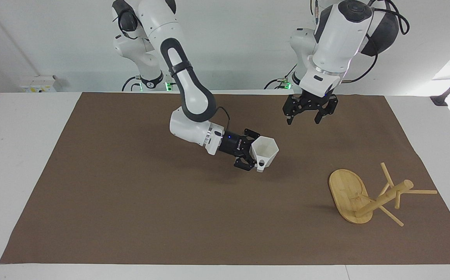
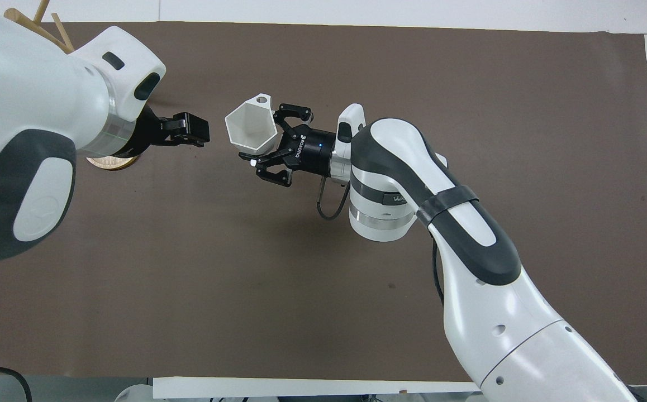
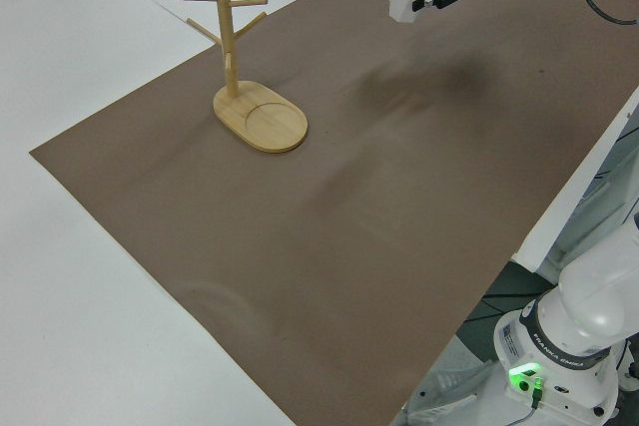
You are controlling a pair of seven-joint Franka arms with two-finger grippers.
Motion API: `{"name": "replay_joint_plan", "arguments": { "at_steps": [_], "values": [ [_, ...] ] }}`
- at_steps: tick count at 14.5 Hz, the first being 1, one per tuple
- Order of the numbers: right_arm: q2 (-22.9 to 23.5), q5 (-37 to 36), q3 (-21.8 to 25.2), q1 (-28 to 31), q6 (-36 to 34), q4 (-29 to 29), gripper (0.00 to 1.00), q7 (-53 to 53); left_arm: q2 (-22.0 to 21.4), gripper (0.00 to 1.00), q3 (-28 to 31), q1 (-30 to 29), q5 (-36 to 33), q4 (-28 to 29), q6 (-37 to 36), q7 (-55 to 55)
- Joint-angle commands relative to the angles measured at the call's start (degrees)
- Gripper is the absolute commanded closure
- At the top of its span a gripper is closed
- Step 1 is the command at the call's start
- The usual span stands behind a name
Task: Hang cup on rack
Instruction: 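Bring the mug to the left gripper while the left gripper reaches it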
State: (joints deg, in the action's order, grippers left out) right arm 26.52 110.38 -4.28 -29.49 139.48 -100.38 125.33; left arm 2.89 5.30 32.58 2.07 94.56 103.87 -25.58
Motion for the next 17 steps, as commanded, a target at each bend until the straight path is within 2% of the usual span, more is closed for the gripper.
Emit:
{"name": "replay_joint_plan", "arguments": {
  "at_steps": [1, 6, 7, 8, 9, 10, 15, 17],
  "values": [
    [-1.47, 1.15, 0.24, -1.97, 3.41, -0.34, 0.87, -0.87, 2.20, 0.00, 0.85, 1.87, -0.14, 0.28, 3.09, -2.10],
    [-3.05, 1.33, 0.24, -3.56, 6.85, -0.52, 0.87, -2.02, 7.04, 0.02, 0.85, 2.57, -0.23, -1.66, 4.94, -3.42],
    [-3.05, 1.24, 0.24, -3.56, 6.85, -0.61, 0.87, -2.02, 7.48, 0.10, 0.85, 3.19, -0.14, -1.22, 4.85, -3.51],
    [-3.05, 1.15, 0.24, -3.56, 6.85, -0.61, 0.87, -2.02, 7.57, 0.38, 0.77, 3.19, -0.14, -0.87, 4.68, -3.68],
    [-3.05, 1.15, 0.24, -3.56, 6.85, -0.61, 0.87, -2.02, 7.66, 0.75, 0.68, 3.10, -0.05, -0.78, 4.85, -4.47],
    [-3.05, 1.15, 0.24, -3.56, 6.85, -0.61, 0.87, -2.02, 7.74, 0.98, 0.68, 3.02, 0.04, -0.69, 5.20, -4.48],
    [-3.05, 1.15, 0.24, -3.56, 6.94, -0.61, 0.86, -2.11, 7.83, 1.00, 0.85, 2.84, 0.39, -1.21, 5.30, -5.00],
    [-3.05, 1.15, 0.24, -3.56, 6.94, -0.61, 0.83, -2.11, 7.83, 1.00, 0.85, 2.84, 0.30, -1.22, 5.20, -6.67]
  ]
}}
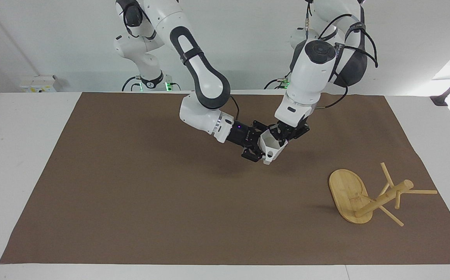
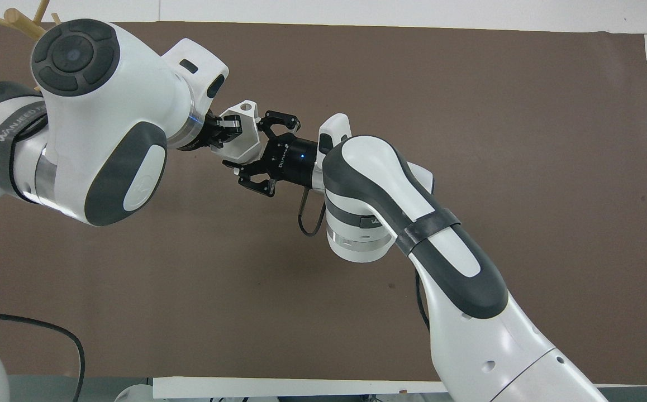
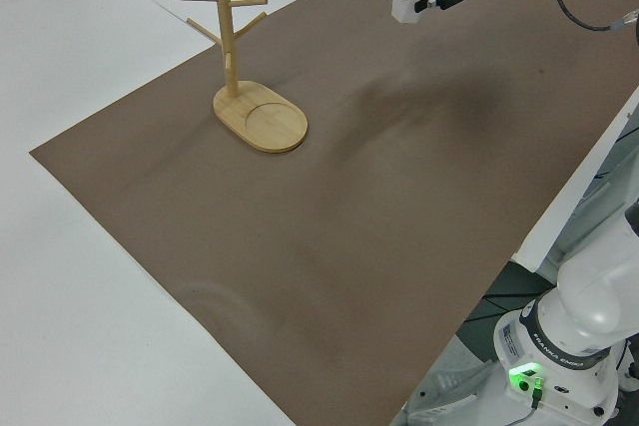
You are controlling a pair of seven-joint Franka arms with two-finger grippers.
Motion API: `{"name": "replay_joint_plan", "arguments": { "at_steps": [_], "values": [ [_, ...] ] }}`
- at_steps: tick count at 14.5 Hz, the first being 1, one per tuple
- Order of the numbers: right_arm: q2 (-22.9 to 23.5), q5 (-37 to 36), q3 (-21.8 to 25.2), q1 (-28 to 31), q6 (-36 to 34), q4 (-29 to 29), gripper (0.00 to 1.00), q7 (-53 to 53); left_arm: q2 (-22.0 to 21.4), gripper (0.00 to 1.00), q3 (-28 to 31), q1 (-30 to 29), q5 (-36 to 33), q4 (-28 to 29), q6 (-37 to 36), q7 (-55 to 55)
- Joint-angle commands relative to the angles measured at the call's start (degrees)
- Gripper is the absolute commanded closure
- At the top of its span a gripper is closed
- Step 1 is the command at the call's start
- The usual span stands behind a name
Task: Hang cup on rack
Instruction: 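Bring the mug to the left gripper while the left gripper reaches it, then grasp the mug with the left gripper while the right gripper releases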
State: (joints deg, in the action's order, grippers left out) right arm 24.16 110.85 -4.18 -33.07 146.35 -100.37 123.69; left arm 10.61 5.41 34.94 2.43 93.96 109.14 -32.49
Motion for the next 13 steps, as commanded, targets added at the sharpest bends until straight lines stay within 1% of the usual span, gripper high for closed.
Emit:
{"name": "replay_joint_plan", "arguments": {
  "at_steps": [1, 2, 3, 4, 7, 9, 11, 12, 13],
  "values": [
    [-0.70, 0.69, 0.13, 0.11, 0.08, -0.62, 0.79, -0.47, 0.11, 1.00, 0.74, 0.48, -0.06, -0.53, 0.02, 0.24],
    [-0.70, 0.69, 0.13, 0.11, 0.08, -0.62, 0.67, -0.47, 0.11, 1.00, 0.66, 0.39, 0.03, -0.53, 0.02, -0.37],
    [-0.70, 0.86, 0.13, 0.11, 0.17, -0.62, 0.51, -1.08, 0.11, 1.00, 0.74, 0.39, 0.03, -0.53, 0.10, -2.03],
    [-0.70, 0.86, 0.13, 0.11, 0.69, -0.71, 0.01, -2.30, 0.11, 1.00, 0.74, 0.48, 0.03, -0.62, -0.33, -3.53],
    [-0.70, 0.69, 0.13, 0.72, 0.61, -0.71, 0.01, -3.10, 0.03, 1.00, 0.92, 0.57, -0.06, -1.05, -0.60, -9.24],
    [-1.57, 0.43, 0.13, 2.38, -0.44, -2.02, 0.01, -3.01, 0.11, 1.00, 1.09, 0.22, -0.06, -1.49, -1.03, -10.57],
    [-5.16, 0.07, 0.13, 4.75, -1.15, -5.70, 0.01, -3.28, 0.03, 1.00, 1.36, -0.40, -0.32, -1.41, -0.16, -13.11],
    [-7.18, -0.45, 0.13, 6.77, -3.07, -8.15, 0.01, -3.28, -0.24, 1.00, 1.36, -1.97, -0.32, -1.32, -0.16, -13.47],
    [-8.51, -2.63, 0.13, 9.05, -6.48, -10.35, 0.01, -3.28, -0.94, 1.00, 1.36, -2.85, -0.50, -0.36, -0.42, -13.39]
  ]
}}
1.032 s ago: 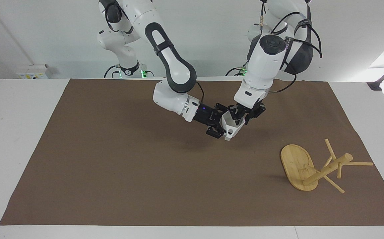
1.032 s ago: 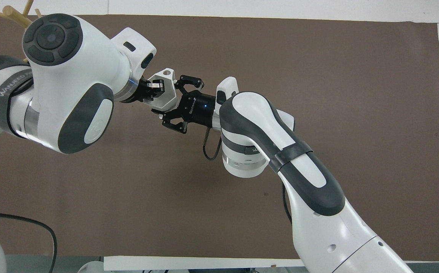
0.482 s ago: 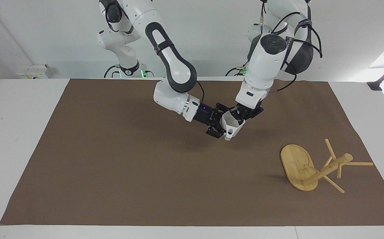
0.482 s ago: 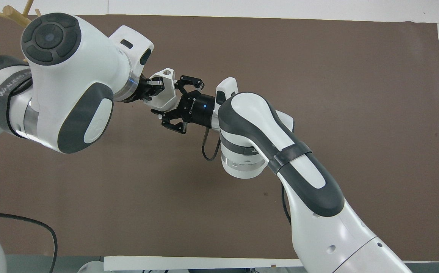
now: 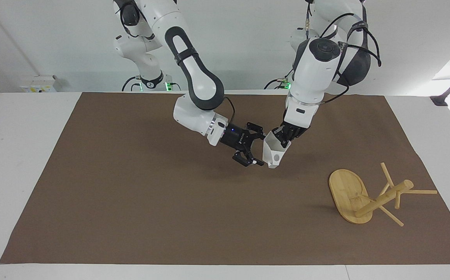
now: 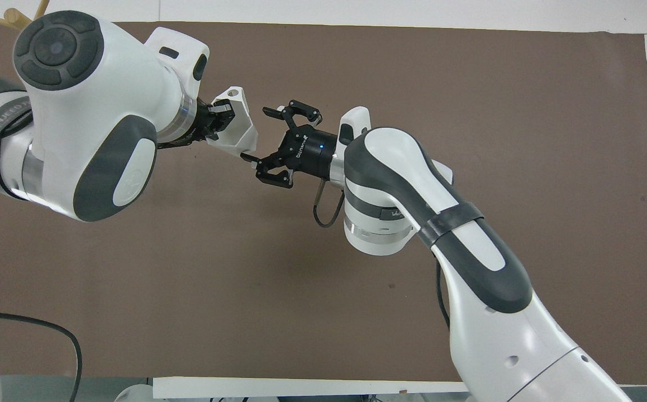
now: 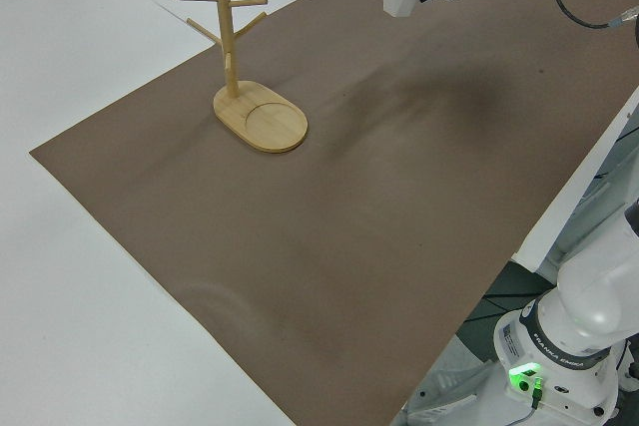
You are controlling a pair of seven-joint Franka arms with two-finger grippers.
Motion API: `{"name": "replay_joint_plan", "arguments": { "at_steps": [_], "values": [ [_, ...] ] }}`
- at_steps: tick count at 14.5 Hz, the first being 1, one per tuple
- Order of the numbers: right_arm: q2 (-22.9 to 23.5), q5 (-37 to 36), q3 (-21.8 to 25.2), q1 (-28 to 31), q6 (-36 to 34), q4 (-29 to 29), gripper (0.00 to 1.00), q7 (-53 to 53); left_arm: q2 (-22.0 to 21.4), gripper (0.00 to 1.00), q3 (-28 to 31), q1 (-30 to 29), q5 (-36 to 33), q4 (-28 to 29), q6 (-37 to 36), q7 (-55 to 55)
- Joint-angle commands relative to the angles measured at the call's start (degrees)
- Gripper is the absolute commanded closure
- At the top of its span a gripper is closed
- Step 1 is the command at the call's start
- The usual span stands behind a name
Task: Hang cup on rack
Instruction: 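Grasp the mug with the left gripper while the right gripper releases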
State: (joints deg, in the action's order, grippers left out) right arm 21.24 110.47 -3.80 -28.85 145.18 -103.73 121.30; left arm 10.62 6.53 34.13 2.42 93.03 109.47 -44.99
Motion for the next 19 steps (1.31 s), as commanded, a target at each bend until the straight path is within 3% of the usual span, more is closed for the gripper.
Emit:
{"name": "replay_joint_plan", "arguments": {
  "at_steps": [1, 3, 5, 8, 11, 13, 16, 19],
  "values": [
    [-6.21, -6.54, -0.16, 8.08, -9.17, -8.40, 0.01, -0.89, -3.04, 1.00, 0.33, -2.14, -0.49, 3.53, 0.29, -0.71],
    [-6.74, -19.00, -0.15, 16.68, -17.69, -8.68, 0.01, -1.85, -9.09, 1.00, 0.24, -3.62, -0.58, 12.82, 10.80, -0.36],
    [-6.65, -32.79, 0.02, 24.42, -27.53, -6.15, 0.01, -9.37, -14.72, 1.00, 0.24, -5.04, -0.58, 23.37, 23.79, -0.18],
    [-6.92, -55.83, 0.02, 32.17, -38.97, 2.37, 0.01, -24.14, -17.73, 1.00, 0.15, -7.58, -0.49, 35.08, 44.27, -0.36],
    [-9.63, -62.82, 0.28, 35.96, -46.02, 5.38, 0.01, -34.43, -15.99, 1.00, 0.07, -10.14, 3.62, 37.30, 55.82, -0.27],
    [-12.35, -68.34, 0.28, 38.25, -47.35, 5.38, 0.01, -41.90, -11.95, 1.00, -0.02, -10.23, 5.40, 36.78, 62.42, -0.36],
    [-16.84, -82.12, 0.55, 39.14, -50.15, 6.26, 0.01, -55.16, -7.73, 1.00, -0.46, -11.98, 5.14, 35.56, 65.16, -0.09],
    [-18.16, -95.31, 0.29, 38.35, -55.60, 10.90, 0.01, -69.66, -5.69, 1.00, -0.64, -12.25, 8.62, 34.49, 65.26, -0.18]
  ]
}}
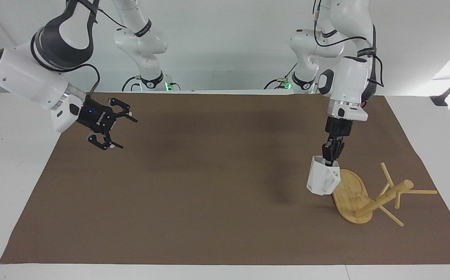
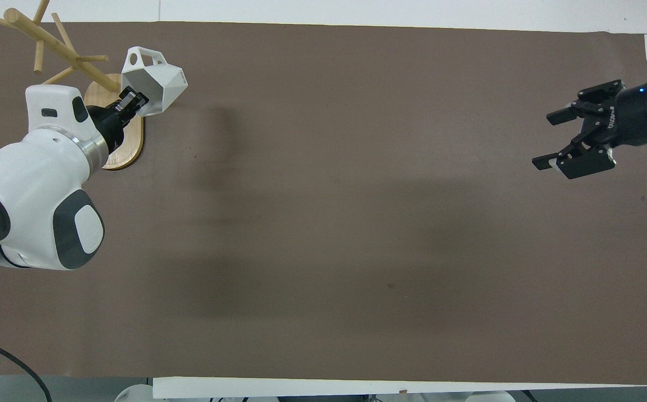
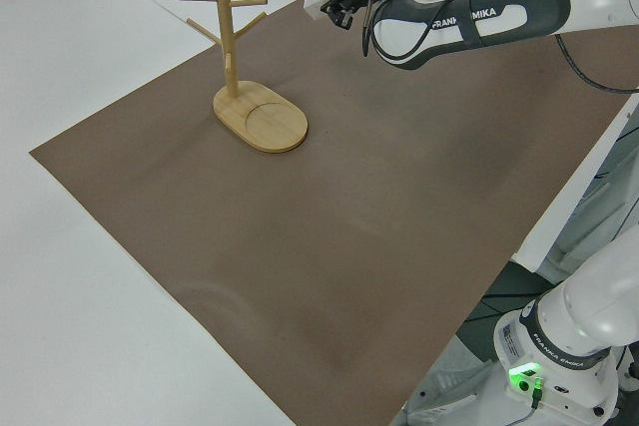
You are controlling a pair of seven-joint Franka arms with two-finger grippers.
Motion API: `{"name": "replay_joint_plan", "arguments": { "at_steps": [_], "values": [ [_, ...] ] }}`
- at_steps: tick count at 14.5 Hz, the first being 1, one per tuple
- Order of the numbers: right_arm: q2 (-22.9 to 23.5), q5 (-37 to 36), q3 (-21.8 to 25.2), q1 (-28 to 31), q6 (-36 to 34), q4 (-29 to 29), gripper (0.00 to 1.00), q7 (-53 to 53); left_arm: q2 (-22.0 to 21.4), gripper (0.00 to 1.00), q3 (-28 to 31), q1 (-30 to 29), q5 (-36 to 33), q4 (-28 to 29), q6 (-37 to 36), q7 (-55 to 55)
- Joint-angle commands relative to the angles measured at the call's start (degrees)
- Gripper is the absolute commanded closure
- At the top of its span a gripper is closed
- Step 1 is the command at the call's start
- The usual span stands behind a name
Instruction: Hang cup on rack
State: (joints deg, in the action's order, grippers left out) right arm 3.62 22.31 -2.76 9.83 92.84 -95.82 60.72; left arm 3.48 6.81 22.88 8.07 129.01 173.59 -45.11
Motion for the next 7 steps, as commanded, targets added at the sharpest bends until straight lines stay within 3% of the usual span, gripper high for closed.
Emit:
{"name": "replay_joint_plan", "arguments": {
  "at_steps": [1, 7],
  "values": [
    [-0.72, -10.49, -0.93, -0.43, -5.02, 4.75, 0.01, -15.83, 1.45, 1.00, -0.92, -0.91, 6.48, -1.66, 1.14, -0.07],
    [-0.72, -24.84, -0.67, -0.43, -18.90, 14.43, 0.01, -41.70, 1.62, 1.00, -0.92, -2.66, 9.24, -2.63, 1.05, 0.02]
  ]
}}
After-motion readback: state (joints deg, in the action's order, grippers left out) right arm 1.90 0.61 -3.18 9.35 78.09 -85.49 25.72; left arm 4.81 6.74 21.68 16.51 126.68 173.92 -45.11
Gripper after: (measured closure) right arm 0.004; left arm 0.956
